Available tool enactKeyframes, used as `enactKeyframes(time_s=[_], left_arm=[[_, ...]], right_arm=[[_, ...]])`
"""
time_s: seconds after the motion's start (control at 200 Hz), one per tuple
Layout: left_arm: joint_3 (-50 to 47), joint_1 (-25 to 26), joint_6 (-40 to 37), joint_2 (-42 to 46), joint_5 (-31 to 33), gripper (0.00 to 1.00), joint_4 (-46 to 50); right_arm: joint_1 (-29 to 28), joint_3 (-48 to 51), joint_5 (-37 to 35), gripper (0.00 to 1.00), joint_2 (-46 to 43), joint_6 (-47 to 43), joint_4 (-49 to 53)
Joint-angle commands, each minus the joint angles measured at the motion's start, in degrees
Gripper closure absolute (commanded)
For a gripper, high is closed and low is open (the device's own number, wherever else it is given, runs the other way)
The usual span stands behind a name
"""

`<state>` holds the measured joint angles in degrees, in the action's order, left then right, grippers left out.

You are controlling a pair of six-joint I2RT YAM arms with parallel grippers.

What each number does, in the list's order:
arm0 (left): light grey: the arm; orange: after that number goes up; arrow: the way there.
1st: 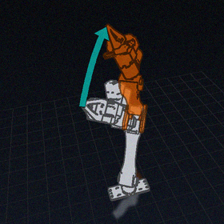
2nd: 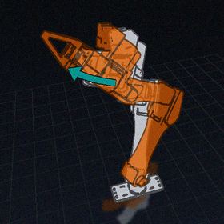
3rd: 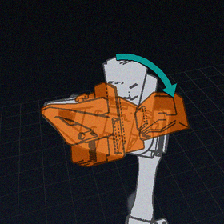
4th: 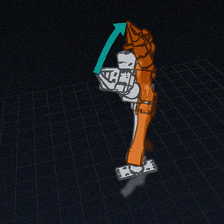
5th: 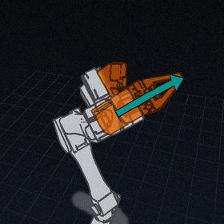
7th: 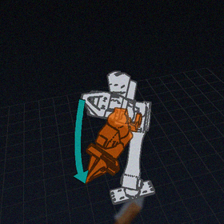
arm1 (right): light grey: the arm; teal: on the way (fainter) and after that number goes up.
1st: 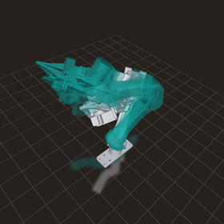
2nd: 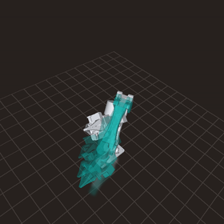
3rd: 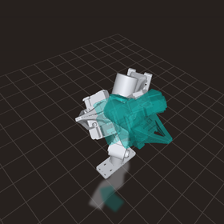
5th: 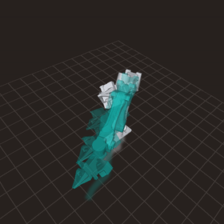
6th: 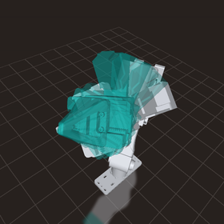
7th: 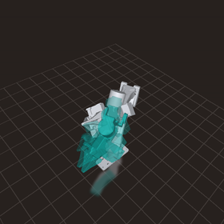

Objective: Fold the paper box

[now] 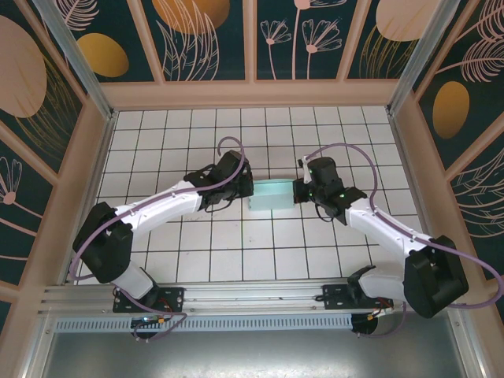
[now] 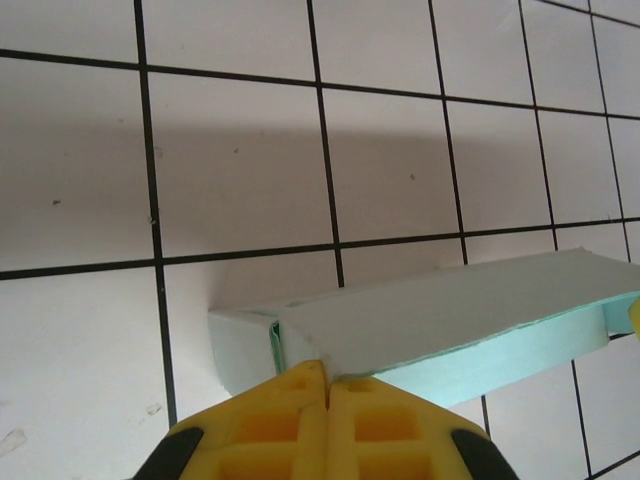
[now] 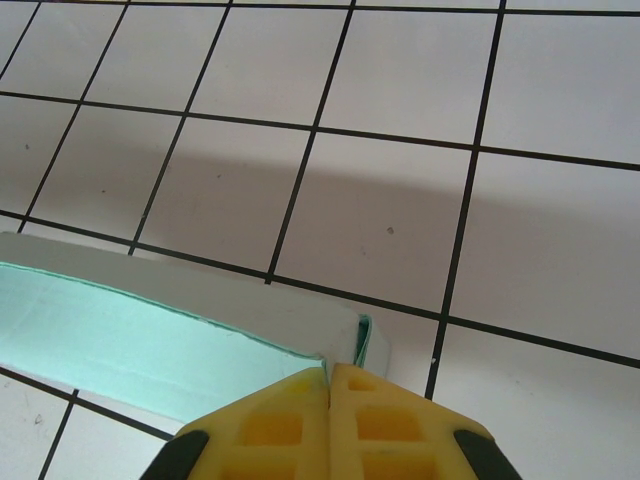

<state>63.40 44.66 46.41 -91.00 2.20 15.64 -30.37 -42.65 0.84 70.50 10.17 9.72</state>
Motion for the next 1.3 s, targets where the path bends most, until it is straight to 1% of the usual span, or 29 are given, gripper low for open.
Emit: enactKeyframes(time_s=[0.0,0.07,0.15,0.165,0.45,0.561,0.761,0.856,0.911,0.956,1.016,1.051,1.086,1.196,1.226,1.296], left_arm=[[-4.8,0.9,1.0,-0.7,-3.9,1.0,-4.3],[-6.8,0.9,1.1,-0.4,-4.3,1.0,-7.0],[-7.3,1.3,0.1,-0.3,-4.1,1.0,-8.4],[-8.7,1.3,0.0,-0.1,-4.0,1.0,-8.8],[-15.8,2.4,-1.8,1.3,-4.6,1.0,-15.7],[-17.8,3.3,-2.4,1.2,-4.1,1.0,-16.7],[-22.2,3.4,-1.3,1.2,-6.3,1.0,-21.7],[-22.3,3.7,-1.6,1.2,-5.7,1.0,-21.6],[-21.9,3.8,-2.3,1.3,-4.9,1.0,-21.0],[-21.6,4.0,-2.9,1.4,-4.4,1.0,-20.6],[-21.2,4.2,-3.5,1.1,-3.4,1.0,-19.8],[-20.9,4.3,-3.9,0.9,-3.2,1.0,-19.4],[-20.6,4.4,-4.1,0.7,-3.0,1.0,-19.1],[-19.6,4.7,-5.0,-0.2,-2.6,1.0,-18.2],[-19.4,4.7,-5.3,-0.4,-2.5,1.0,-18.0],[-19.0,4.8,-5.6,-0.8,-2.5,1.0,-17.8]], right_arm=[[-0.7,3.0,3.6,1.0,-1.7,-2.4,-2.5],[-1.7,5.5,3.6,1.0,-2.7,-2.8,-5.0],[-1.8,7.5,3.8,1.0,-3.1,-2.1,-6.9],[-1.8,7.8,3.8,1.0,-3.2,-2.0,-7.3],[-2.3,12.9,4.5,1.0,-4.2,1.4,-13.8],[-2.5,14.2,3.9,1.0,-4.1,2.6,-14.7],[-3.3,19.2,1.8,1.0,-4.2,4.2,-19.8],[-3.5,19.8,0.8,1.0,-5.6,4.3,-21.1],[-3.6,19.6,0.6,0.93,-7.5,4.0,-21.8],[-3.6,19.5,0.7,0.85,-9.4,3.6,-22.4],[-3.6,19.3,1.0,0.68,-12.1,2.8,-23.3],[-3.6,19.1,1.2,0.56,-13.7,2.4,-23.6],[-3.6,19.1,1.2,0.47,-15.2,2.2,-24.0],[-3.5,19.1,-0.1,0.3,-19.7,2.2,-25.1],[-3.4,18.9,-0.5,0.27,-20.5,2.2,-25.3],[-3.3,17.7,-1.4,0.22,-21.5,2.8,-25.2]])
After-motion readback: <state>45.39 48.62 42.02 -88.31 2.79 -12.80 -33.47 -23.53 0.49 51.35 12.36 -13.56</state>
